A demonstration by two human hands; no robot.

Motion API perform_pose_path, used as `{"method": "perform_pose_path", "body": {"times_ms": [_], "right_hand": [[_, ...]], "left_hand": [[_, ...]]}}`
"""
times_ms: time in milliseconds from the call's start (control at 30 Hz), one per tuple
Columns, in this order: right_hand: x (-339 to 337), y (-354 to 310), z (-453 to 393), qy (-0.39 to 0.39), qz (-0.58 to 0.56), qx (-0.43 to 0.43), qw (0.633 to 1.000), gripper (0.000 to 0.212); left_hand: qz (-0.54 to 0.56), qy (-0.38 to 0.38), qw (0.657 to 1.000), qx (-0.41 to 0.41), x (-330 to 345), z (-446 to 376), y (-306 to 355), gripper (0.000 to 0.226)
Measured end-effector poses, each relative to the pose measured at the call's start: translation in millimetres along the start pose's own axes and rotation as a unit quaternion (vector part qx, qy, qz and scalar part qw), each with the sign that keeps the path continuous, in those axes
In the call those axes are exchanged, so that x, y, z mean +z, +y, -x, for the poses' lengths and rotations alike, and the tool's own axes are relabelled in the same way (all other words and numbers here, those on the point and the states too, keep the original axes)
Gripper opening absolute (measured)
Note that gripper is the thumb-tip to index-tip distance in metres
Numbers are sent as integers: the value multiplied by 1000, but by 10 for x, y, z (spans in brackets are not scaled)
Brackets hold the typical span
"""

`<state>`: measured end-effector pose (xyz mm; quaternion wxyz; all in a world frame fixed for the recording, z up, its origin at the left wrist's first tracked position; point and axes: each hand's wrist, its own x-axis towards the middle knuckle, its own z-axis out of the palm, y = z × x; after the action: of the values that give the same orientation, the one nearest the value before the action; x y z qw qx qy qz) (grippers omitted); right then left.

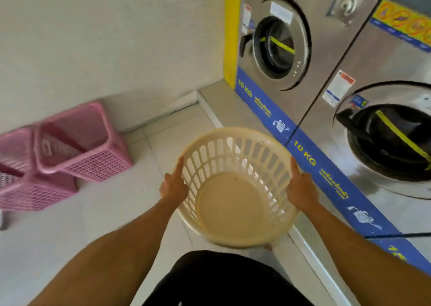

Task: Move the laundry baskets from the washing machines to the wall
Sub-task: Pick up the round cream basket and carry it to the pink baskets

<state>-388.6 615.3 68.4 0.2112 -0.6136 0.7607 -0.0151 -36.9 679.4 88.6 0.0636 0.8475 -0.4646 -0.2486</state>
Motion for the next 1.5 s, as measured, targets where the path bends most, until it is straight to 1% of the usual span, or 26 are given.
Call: {"method": "perform_pose_path", "body": {"times_ms": [233, 400, 500, 633, 800, 967, 1133, 1300, 1367, 1500], "right_hand": [[232, -1412, -337, -23, 16, -102, 994, 84], [518, -2270, -652, -28, 29, -157, 987, 81], [699, -2737, -932, -37, 37, -186, 981, 79], [833, -3315, -1358, -54, 52, -204, 976, 75], [864, -4008, -1893, -73, 69, -223, 970, 75], [872, -4575, -2275, -92, 85, -234, 964, 77], [1036, -5183, -2714, -99, 79, -212, 969, 69], [1184, -5724, -3097, -103, 45, -165, 980, 65], [1195, -5913, -3256, -100, 42, -157, 982, 65], [1269, -6208, -3546, -90, 35, -150, 984, 65]], "left_hand": [[64, 53, 994, -77, -554, -363, -946, 81], [75, 82, 985, -134, -745, -734, -1481, 78], [78, 86, 979, -167, -816, -1033, -1678, 77], [81, 77, 973, -203, -944, -1521, -1843, 78], [90, 77, 967, -226, -1143, -2200, -1935, 78], [107, 84, 961, -242, -1300, -2754, -1993, 82], [122, 56, 959, -248, -1449, -3455, -2153, 84], [133, 33, 968, -209, -1591, -4310, -2374, 87], [141, 26, 970, -197, -1667, -4593, -2408, 90], [156, -5, 971, -181, -1824, -5039, -2439, 89]]}}
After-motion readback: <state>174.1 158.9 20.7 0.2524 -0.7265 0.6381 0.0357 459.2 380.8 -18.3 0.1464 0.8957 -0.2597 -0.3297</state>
